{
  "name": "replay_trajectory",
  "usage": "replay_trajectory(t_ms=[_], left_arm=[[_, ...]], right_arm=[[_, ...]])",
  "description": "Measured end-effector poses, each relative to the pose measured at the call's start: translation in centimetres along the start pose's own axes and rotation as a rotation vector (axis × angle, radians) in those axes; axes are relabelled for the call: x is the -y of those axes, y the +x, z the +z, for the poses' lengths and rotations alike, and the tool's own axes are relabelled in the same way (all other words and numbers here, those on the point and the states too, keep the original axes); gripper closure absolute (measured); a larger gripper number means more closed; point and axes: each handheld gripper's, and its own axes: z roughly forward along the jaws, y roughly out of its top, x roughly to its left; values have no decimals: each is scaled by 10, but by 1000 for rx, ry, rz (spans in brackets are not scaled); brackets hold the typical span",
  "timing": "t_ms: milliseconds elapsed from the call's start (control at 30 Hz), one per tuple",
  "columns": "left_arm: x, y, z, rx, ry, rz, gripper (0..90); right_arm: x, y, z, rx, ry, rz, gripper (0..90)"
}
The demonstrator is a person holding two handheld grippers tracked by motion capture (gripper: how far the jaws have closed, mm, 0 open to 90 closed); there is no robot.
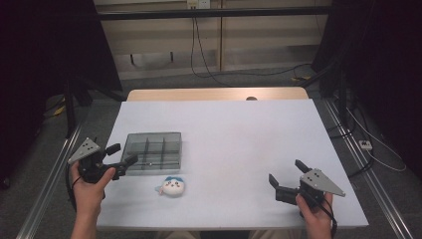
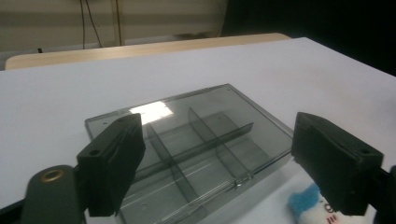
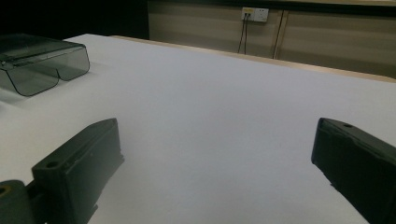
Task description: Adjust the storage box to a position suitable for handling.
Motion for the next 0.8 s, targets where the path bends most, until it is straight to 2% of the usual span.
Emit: replay_trajectory(t_ms=[167, 367, 433, 567, 633, 800], left_arm=[[-1, 7, -1, -19, 3, 2, 269], [0, 21, -2, -74, 15, -18, 383], [1, 26, -1, -84, 23, -35, 458], [2, 33, 3, -130, 47, -34, 563], [2, 37, 5, -144, 48, -47, 618], [4, 46, 11, -177, 70, -49, 745]], right_arm=[[0, 1, 0, 0, 0, -4, 12], [-1, 2, 2, -3, 0, -9, 12], [-1, 3, 2, -4, 0, -11, 12], [-1, 2, 1, 0, -4, -14, 12], [-1, 2, 2, 1, -5, -12, 12], [-2, 3, 2, 2, -3, -19, 12]])
